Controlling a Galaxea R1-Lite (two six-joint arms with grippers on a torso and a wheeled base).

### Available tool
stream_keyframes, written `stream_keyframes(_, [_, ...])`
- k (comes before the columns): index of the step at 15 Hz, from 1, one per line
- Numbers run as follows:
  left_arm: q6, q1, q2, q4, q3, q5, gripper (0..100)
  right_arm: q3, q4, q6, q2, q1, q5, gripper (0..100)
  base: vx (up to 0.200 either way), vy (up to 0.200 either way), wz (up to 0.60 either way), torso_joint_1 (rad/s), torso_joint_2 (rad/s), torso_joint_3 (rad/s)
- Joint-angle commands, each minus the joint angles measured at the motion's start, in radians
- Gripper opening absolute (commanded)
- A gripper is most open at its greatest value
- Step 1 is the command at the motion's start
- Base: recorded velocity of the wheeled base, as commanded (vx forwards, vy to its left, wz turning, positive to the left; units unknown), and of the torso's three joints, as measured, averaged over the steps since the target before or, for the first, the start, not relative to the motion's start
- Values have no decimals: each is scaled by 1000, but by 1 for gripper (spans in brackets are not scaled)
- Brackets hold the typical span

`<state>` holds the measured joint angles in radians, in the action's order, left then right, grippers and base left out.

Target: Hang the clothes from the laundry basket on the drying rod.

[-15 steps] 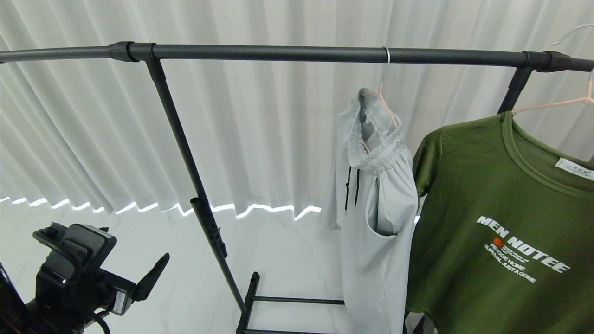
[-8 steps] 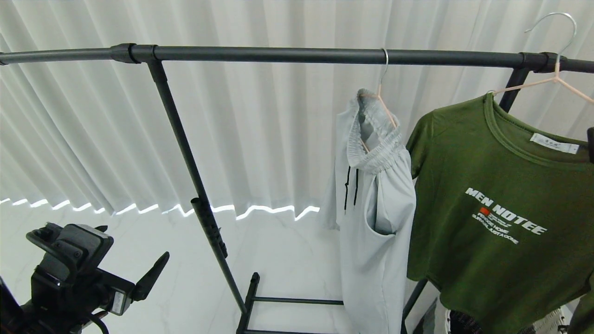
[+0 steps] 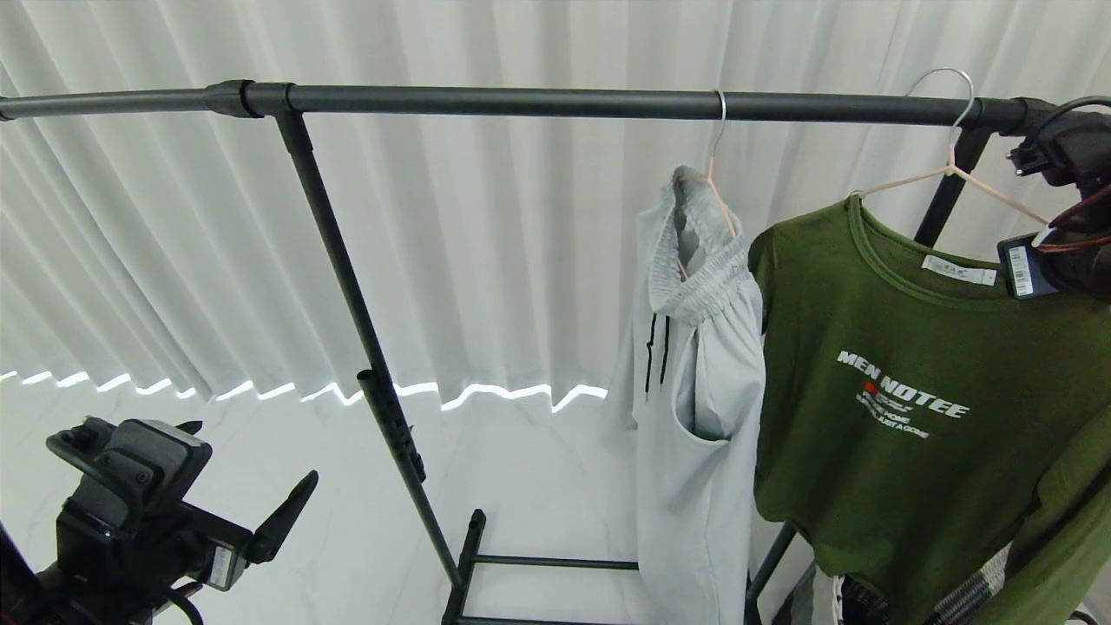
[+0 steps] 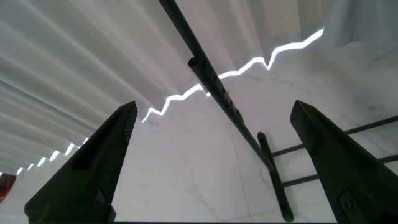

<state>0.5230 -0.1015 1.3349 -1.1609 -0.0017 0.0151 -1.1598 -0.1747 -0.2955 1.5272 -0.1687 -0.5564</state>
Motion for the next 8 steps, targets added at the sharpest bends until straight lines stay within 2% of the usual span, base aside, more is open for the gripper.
stream_keyframes(1, [0, -1, 0, 0, 0, 0, 100, -1, 0, -1, 16, -18, 0, 0, 0, 0, 0, 0, 0, 0])
stream_keyframes(8, [2, -1, -2, 0, 0, 0, 100, 2, 0, 3, 19, -71, 0, 0, 0, 0, 0, 0, 0, 0])
